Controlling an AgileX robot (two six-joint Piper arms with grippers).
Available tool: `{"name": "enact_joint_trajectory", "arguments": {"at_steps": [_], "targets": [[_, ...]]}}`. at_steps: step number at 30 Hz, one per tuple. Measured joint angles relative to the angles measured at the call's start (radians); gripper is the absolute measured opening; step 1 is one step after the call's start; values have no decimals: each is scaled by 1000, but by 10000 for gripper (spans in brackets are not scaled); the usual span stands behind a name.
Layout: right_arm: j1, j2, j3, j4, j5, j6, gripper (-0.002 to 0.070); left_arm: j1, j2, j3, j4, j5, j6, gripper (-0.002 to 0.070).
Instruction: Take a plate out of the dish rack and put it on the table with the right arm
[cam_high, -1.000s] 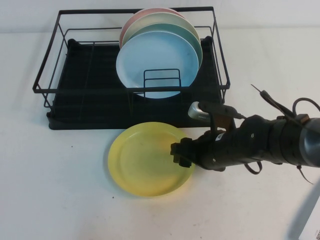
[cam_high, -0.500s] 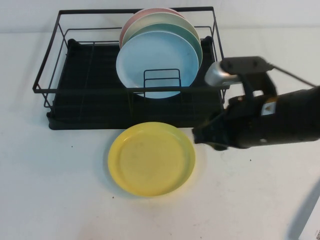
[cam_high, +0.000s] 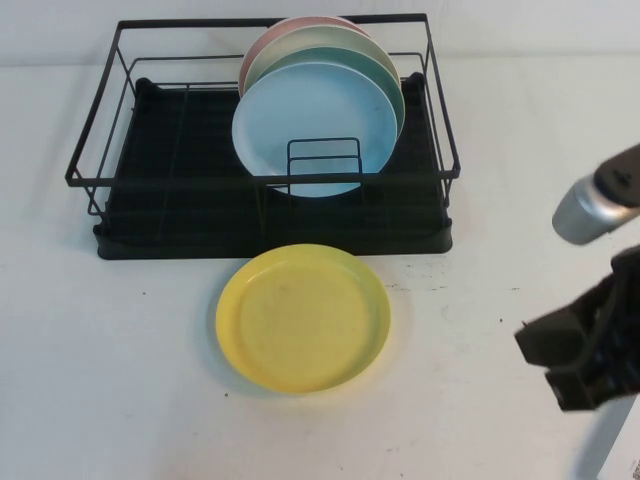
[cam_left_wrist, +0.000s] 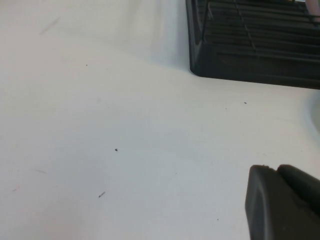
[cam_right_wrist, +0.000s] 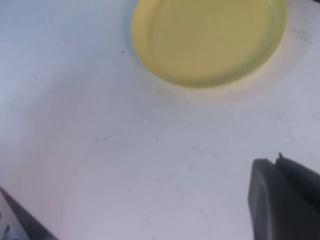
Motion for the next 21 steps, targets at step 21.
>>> {"name": "enact_joint_trajectory", "arguments": {"at_steps": [21], "targets": [[-394, -383, 688, -78, -563, 0, -18, 0, 0, 0, 0, 0, 0, -4]]}}
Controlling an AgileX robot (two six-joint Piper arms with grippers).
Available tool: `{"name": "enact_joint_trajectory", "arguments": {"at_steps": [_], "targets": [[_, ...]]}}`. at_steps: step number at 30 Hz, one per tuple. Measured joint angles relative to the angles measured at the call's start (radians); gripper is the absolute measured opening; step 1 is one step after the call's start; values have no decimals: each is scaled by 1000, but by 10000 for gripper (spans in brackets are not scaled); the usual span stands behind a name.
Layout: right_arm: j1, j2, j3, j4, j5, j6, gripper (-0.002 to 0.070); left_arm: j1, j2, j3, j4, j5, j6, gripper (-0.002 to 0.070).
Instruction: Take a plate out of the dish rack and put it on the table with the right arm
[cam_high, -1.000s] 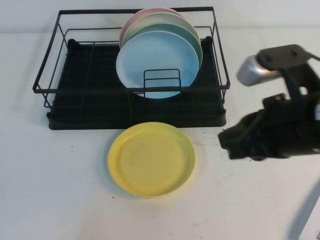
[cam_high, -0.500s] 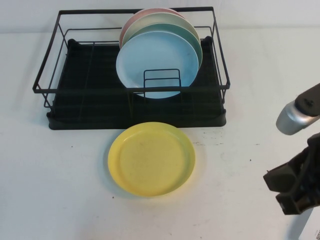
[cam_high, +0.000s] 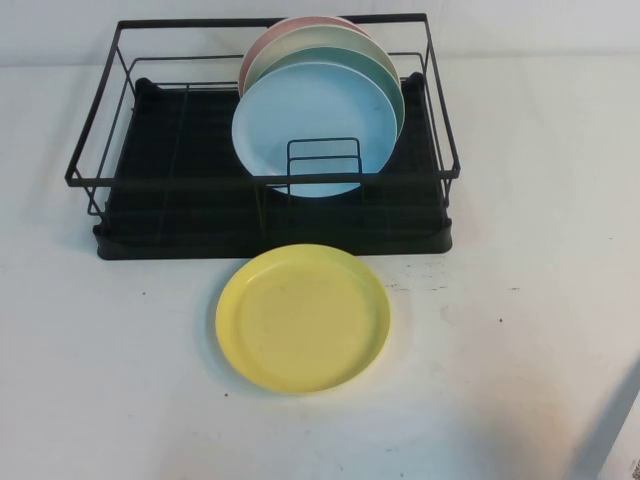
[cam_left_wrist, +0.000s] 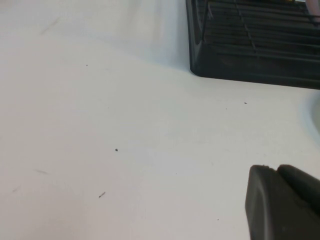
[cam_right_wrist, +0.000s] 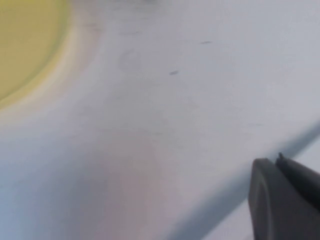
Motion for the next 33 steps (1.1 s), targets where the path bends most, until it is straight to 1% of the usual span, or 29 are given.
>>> {"name": "enact_joint_trajectory", "arguments": {"at_steps": [4, 6, 9, 14, 19, 22, 33], "targets": [[-149, -187, 221, -14, -224, 0, -18, 0, 0, 0, 0, 0, 0, -4], [-187, -278, 297, -23, -309, 0, -18, 0, 0, 0, 0, 0, 0, -4], [-215, -385, 328, -25, -338, 0, -18, 0, 0, 0, 0, 0, 0, -4], [-232, -509, 330, -29, -268, 0, -18, 0, 0, 0, 0, 0, 0, -4], [-234, -648, 333, -46, -92, 0, -18, 0, 0, 0, 0, 0, 0, -4], [-234, -668, 336, -69, -24, 0, -18, 0, 0, 0, 0, 0, 0, -4], [-234, -668, 336, -77, -5, 0, -18, 0, 0, 0, 0, 0, 0, -4]]}}
